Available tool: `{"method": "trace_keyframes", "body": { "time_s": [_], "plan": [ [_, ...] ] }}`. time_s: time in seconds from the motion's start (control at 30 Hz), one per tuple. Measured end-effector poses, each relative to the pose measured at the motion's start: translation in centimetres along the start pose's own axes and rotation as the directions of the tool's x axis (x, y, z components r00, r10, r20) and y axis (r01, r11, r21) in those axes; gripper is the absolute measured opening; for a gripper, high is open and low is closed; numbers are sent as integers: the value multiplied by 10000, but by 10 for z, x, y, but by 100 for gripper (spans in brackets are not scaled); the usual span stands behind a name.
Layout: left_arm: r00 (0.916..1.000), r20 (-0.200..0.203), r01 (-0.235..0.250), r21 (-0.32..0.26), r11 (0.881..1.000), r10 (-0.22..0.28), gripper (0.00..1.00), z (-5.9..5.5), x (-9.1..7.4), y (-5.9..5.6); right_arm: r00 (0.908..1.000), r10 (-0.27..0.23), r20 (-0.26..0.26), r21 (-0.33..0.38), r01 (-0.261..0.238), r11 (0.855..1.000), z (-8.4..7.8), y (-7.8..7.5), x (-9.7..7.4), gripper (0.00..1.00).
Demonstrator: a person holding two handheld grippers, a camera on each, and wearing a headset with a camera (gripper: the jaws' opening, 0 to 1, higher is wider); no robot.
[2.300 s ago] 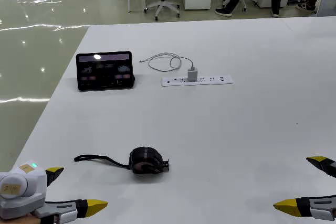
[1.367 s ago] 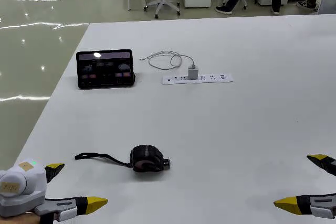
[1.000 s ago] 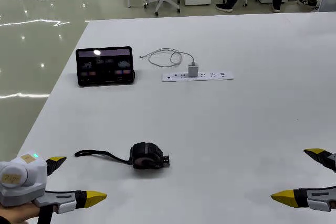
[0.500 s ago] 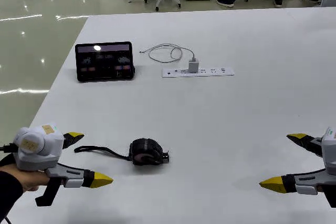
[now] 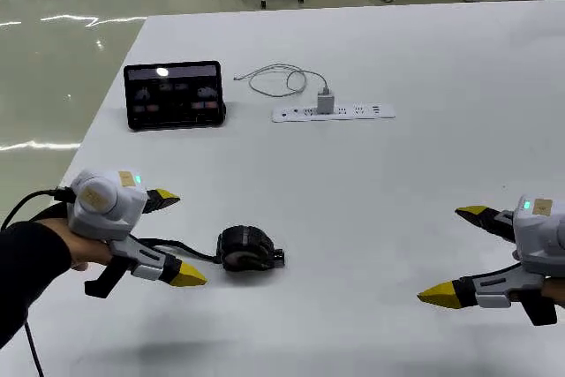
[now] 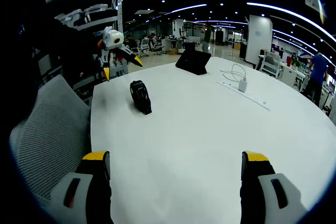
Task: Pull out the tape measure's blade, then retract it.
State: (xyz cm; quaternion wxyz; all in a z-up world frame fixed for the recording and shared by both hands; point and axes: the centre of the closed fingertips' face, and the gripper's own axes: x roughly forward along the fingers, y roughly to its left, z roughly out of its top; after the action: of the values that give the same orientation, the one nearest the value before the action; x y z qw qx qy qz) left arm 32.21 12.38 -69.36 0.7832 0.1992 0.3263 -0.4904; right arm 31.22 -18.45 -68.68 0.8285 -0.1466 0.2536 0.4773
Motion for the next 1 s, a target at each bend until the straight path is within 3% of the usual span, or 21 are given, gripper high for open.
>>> {"method": "trace_keyframes", "body": {
  "time_s": [0.53,0.77,1.0],
  "plan": [
    [9950,-802,671,876,9939,-601,100,13,37,3,9933,1109,-327,-931,-1135,9892,19,7,53,100],
    [9795,-1797,1212,1618,9794,-915,100,6,54,0,9860,1603,-463,-1127,-1646,9799,16,13,75,100],
    [9717,-2017,1615,1871,9690,-1230,100,13,72,-2,9776,2047,-486,-1285,-2094,9694,20,21,93,100]
  ]
}}
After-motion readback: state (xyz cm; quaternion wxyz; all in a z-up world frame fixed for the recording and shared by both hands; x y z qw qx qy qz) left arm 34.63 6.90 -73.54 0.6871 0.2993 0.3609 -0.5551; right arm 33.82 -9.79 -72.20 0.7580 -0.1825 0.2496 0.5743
